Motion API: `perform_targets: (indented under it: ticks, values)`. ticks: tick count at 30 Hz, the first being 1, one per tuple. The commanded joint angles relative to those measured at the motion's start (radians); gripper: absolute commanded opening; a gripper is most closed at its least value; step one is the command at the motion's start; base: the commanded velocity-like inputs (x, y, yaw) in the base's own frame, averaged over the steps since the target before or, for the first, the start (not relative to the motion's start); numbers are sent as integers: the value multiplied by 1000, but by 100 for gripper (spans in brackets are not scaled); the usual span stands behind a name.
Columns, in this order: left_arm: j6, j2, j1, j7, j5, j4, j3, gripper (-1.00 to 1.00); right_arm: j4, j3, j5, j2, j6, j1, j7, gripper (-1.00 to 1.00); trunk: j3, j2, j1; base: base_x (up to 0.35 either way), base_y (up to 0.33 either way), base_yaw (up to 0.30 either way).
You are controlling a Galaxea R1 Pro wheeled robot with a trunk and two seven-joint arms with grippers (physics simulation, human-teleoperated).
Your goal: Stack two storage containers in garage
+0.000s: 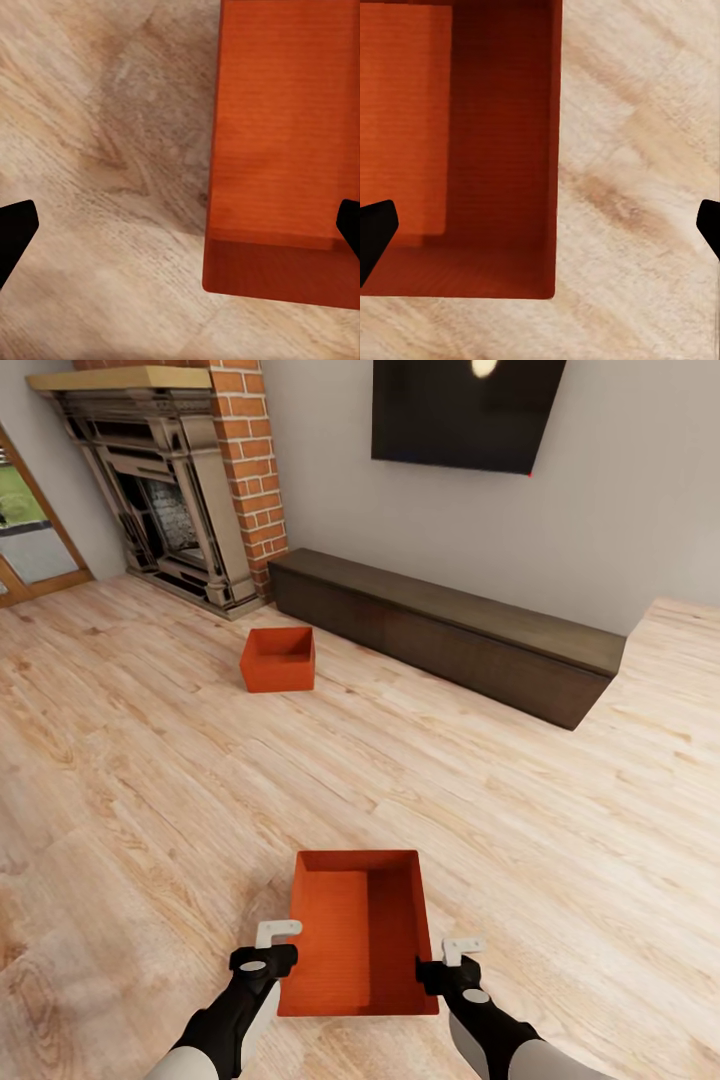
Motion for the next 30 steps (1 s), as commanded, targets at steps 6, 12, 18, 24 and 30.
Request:
perform_targets:
  ticks: [6,12,18,24,30]
  values:
    - [9,0,0,3,-2,10,-3,100,1,8,41,0,-1,-1,-13,100,-20,-43,23,0,0,0]
    - [9,0,0,2,-2,14,-4,100,1,4,39,-2,0,-1,-13,100,-38,-85,46,0,0,0]
    - [8,0,0,1,-2,13,-4,100,1,4,41,-1,-2,-1,-13,100,-57,-127,69,0,0,0]
    - [8,0,0,2,-2,12,-3,100,1,3,36,-1,-2,-1,-12,100,-76,-169,92,0,0,0]
    - [7,0,0,3,-2,4,-4,100,1,1,34,-2,-2,-1,-13,100,-95,-211,115,0,0,0]
